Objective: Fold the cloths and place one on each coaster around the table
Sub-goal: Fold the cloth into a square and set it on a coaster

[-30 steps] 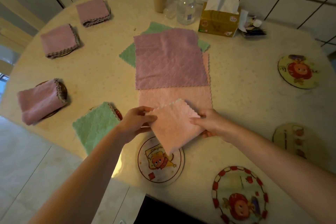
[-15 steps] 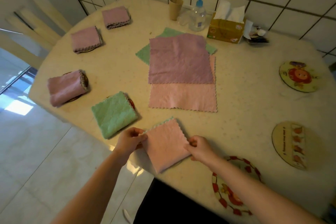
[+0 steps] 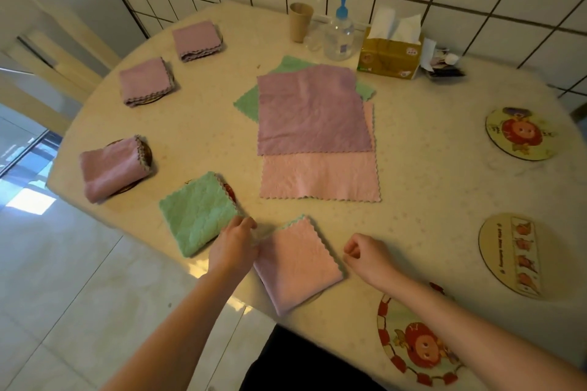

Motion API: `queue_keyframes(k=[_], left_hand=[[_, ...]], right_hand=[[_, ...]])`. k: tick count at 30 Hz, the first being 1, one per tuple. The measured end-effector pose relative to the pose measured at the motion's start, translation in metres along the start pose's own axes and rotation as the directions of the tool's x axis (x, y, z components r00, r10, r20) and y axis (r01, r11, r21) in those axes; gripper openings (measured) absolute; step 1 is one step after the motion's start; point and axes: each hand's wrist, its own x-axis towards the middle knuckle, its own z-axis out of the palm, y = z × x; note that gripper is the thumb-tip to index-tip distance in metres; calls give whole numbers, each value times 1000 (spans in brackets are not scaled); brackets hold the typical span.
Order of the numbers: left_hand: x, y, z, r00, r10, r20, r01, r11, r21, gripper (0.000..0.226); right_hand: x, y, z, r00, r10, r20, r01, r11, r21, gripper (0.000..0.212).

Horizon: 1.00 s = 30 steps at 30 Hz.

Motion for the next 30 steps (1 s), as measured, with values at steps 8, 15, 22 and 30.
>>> queue_keyframes(k=[8,15,22,30], left_hand=[[67,32,-26,975,219,18,-220,975,41,37],[149,61,-32,917,393,72,-398,914,77,50],[207,80,-24,816,571,94,-577,814,68,54],[223,79,-23,810,587,-8,-576,797,183,53]], right_hand=[[63,-5,-67,957,-202,-208,151,959,-238,6],[145,-38,-100,942,-315,-120,193,797,-572,35],[183,-48,-102,890,-456,-24,278,583,-764,50],[209,-63,-124,831,-556,23,368,518,-772,38]])
